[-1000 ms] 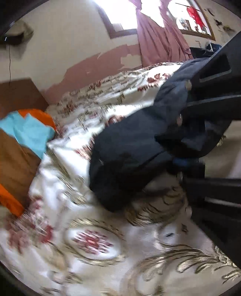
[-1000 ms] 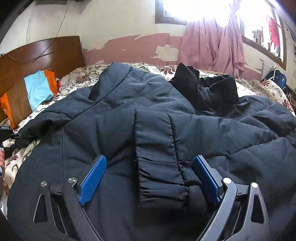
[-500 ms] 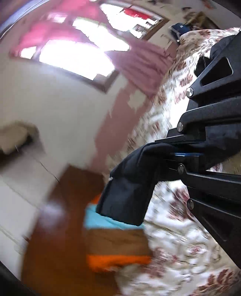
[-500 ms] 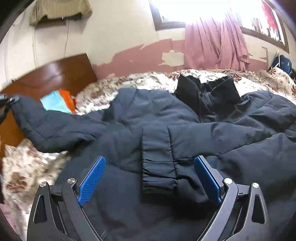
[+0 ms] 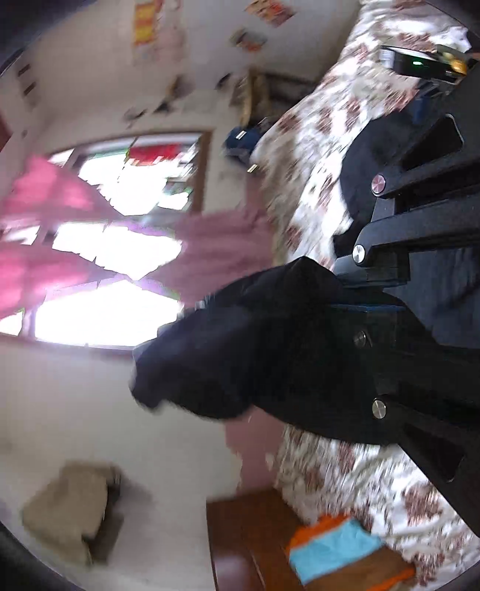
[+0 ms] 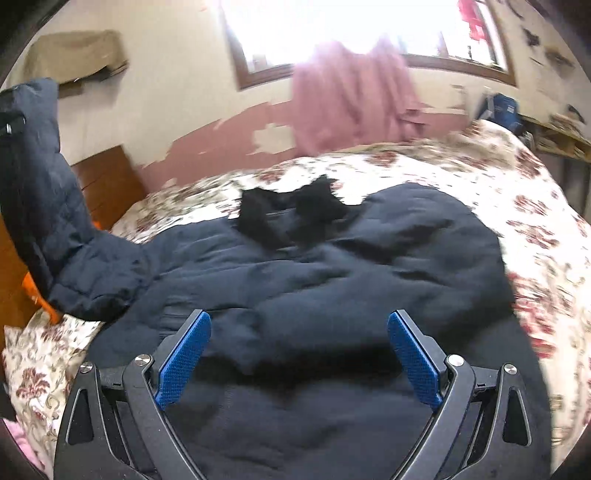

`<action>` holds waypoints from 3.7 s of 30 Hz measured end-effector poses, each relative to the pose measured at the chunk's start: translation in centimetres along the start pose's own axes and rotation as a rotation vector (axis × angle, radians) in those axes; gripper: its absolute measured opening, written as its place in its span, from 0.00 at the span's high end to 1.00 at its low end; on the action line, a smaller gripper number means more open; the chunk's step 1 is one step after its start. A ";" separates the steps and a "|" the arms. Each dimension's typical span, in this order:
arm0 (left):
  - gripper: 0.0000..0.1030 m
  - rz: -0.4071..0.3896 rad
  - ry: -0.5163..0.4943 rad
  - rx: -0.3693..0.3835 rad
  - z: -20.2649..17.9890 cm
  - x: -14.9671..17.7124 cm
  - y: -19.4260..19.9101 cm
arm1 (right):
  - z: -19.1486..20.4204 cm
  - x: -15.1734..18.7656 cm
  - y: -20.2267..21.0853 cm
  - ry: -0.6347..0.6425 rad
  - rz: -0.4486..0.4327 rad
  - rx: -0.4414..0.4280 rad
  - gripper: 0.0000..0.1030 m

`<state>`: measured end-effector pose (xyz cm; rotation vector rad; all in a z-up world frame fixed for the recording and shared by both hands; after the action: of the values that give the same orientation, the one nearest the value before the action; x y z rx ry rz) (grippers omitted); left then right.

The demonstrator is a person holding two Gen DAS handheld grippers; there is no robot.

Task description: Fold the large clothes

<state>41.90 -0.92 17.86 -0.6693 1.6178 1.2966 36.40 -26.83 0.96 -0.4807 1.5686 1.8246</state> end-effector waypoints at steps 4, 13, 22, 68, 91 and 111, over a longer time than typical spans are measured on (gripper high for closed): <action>0.94 0.114 -0.039 0.097 -6.3 2.7 -4.9 | -4.7 0.4 0.9 -0.044 0.002 0.028 0.09; 0.93 0.483 -0.008 0.173 -12.6 13.9 -14.2 | -13.3 2.4 -0.6 -0.294 0.037 -0.072 0.09; 0.10 0.467 0.035 0.328 -11.6 18.4 -11.9 | -12.1 2.1 -3.8 -0.285 0.033 -0.207 0.09; 0.08 0.423 0.304 -0.130 10.5 14.2 -12.4 | -4.6 -8.4 -3.5 0.133 -0.068 0.122 0.35; 0.00 0.475 0.276 -0.151 9.5 19.3 -18.7 | -2.4 -4.6 -13.2 0.303 0.079 0.187 0.33; 0.00 0.495 0.261 -0.127 8.7 14.6 -14.1 | -2.5 -7.3 -7.3 0.276 0.151 -0.018 0.18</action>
<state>50.46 5.10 -1.58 -0.5483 2.0103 1.7343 46.26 -30.74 0.01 -0.6618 1.8165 1.9523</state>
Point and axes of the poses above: each gripper's, at about its wrist camera, not at the fingertips, and y roughly against the way its jaws point, z to its left, x to its underside, the point moved 2 cm from there along -y, roughly the way its jaws point, and after that the axes turned 12 degrees about z, right-handed, at the moved point
